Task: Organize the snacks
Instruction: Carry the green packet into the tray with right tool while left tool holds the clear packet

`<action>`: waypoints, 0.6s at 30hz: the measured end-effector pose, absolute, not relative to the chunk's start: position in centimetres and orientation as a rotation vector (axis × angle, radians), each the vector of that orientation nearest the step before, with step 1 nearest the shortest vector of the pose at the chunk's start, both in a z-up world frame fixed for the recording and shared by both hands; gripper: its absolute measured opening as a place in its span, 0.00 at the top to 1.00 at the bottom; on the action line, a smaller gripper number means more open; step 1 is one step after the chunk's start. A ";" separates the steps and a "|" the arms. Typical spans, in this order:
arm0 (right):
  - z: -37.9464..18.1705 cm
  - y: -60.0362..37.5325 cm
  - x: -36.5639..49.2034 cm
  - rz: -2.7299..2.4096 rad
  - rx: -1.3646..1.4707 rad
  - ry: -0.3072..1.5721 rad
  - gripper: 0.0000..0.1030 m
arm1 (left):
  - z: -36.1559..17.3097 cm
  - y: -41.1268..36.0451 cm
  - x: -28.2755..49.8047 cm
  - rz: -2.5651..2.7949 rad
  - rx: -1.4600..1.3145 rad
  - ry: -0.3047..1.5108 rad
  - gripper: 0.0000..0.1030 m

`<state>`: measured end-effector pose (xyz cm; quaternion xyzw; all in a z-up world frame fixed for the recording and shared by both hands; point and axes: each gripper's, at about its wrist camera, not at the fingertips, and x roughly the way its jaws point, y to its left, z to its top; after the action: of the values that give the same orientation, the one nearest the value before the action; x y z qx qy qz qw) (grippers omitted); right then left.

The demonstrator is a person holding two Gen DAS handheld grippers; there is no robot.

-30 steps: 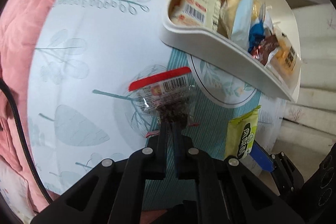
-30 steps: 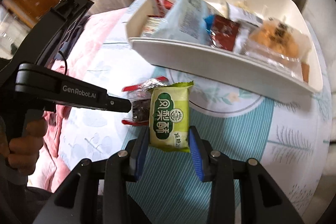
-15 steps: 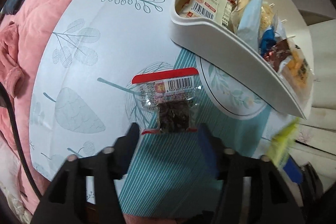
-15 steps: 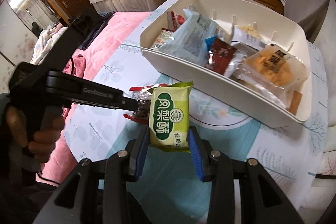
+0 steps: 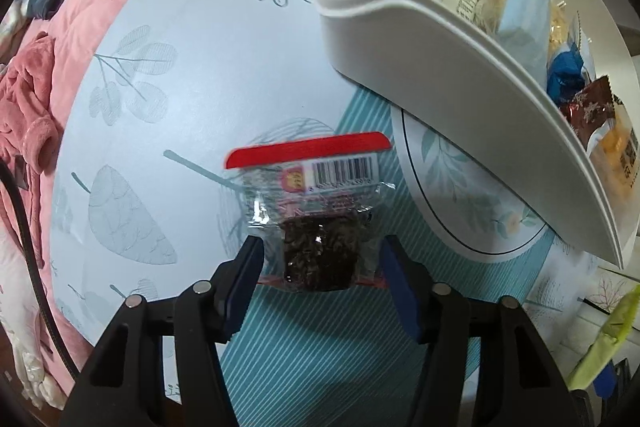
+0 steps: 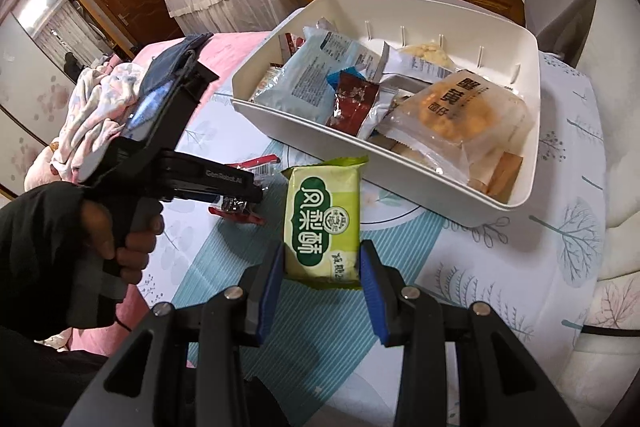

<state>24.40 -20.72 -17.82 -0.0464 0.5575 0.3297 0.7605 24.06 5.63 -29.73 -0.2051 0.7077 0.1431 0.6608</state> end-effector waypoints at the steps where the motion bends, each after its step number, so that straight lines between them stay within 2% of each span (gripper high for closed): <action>1: -17.7 -20.8 24.5 0.725 -0.100 1.210 0.63 | -29.8 5.6 24.0 0.329 -0.468 1.604 0.48; 11: -16.4 -20.5 25.7 0.788 -0.086 1.155 0.63 | -29.2 4.2 23.9 0.381 -0.453 1.608 0.56; 15: -15.9 -20.5 26.5 0.781 -0.076 1.132 0.63 | -27.4 4.4 23.8 0.380 -0.466 1.585 0.86; 18: -15.5 -20.5 27.3 0.778 -0.059 1.108 0.63 | -27.1 4.4 23.7 0.387 -0.467 1.597 0.90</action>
<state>27.25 -20.54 -15.53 -0.0274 0.5127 0.3597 0.7791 23.68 4.40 -27.06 -0.2063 0.7048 0.1708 0.6569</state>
